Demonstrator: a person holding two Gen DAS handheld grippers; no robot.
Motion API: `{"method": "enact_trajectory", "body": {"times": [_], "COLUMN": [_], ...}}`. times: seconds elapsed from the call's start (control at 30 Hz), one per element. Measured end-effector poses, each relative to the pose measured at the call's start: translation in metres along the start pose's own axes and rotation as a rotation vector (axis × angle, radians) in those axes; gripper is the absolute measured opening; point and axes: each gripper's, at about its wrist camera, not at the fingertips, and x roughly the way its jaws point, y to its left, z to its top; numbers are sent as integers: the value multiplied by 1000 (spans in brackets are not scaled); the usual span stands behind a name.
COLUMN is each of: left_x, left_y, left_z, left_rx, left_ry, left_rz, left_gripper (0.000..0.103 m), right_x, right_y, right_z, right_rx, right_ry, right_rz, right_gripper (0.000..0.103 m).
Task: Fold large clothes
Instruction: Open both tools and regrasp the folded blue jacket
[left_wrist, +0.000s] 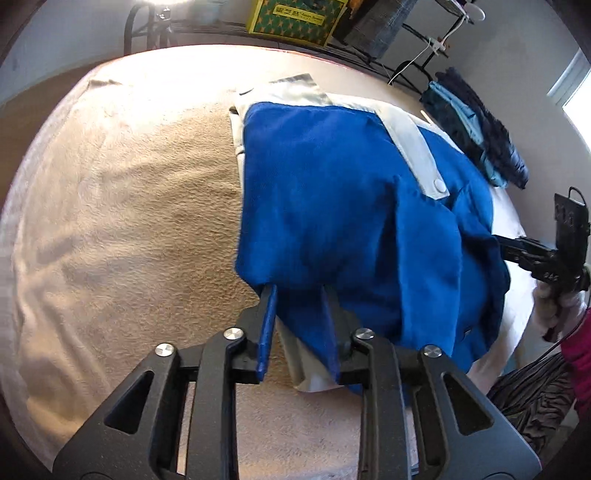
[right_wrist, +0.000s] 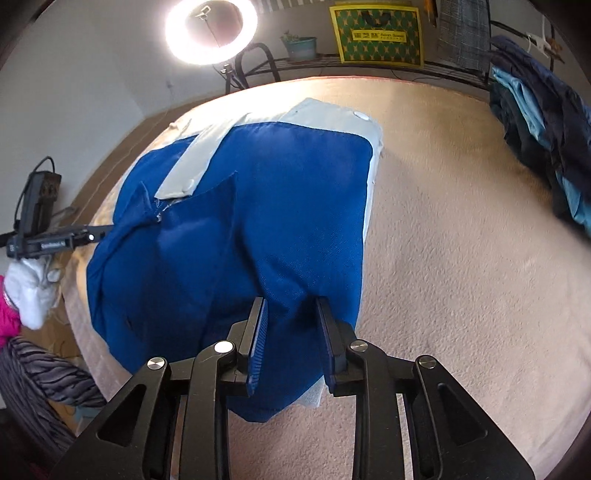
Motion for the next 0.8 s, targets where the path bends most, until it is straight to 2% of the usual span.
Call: {"method": "enact_trajectory", "body": {"times": [0.07, 0.1, 0.23, 0.27, 0.3, 0.33, 0.37, 0.43, 0.47, 0.53, 0.67, 0.8], "left_x": [-12, -22, -45, -47, -47, -45, -42, -29, -21, -13, 4, 23], "left_y": [1, 1, 6, 11, 18, 23, 33, 47, 52, 63, 82, 89], "left_z": [0, 1, 14, 18, 21, 24, 27, 28, 31, 35, 32, 36], "left_rx": [-15, -22, -44, -71, -110, -151, -213, -316, -353, -401, -497, -549], "left_ry": [-5, -33, -123, -131, -139, -142, -137, -96, -72, -50, -35, -2], "left_rz": [-18, -31, -64, -81, -110, -142, -193, -302, -333, -367, -425, -485], "left_gripper": [24, 24, 28, 38, 54, 63, 78, 79, 79, 79, 79, 79], "right_x": [-9, -17, -49, -51, -51, -49, -48, -39, -33, -23, 2, 15], "right_y": [2, 2, -10, -15, -20, -27, -32, -46, -53, -61, -82, -92], "right_z": [2, 3, 15, 18, 20, 23, 24, 26, 26, 26, 19, 12], "right_rx": [-22, -31, 38, 58, 69, 91, 105, 134, 152, 192, 284, 349], "right_ry": [24, 14, -126, -151, -161, -173, -180, -167, -150, -122, -53, -38], "right_rz": [4, 6, 37, 31, 24, 13, 16, 61, 90, 135, 210, 292], "right_gripper": [27, 27, 28, 31, 43, 59, 64, 67, 68, 74, 74, 74]}}
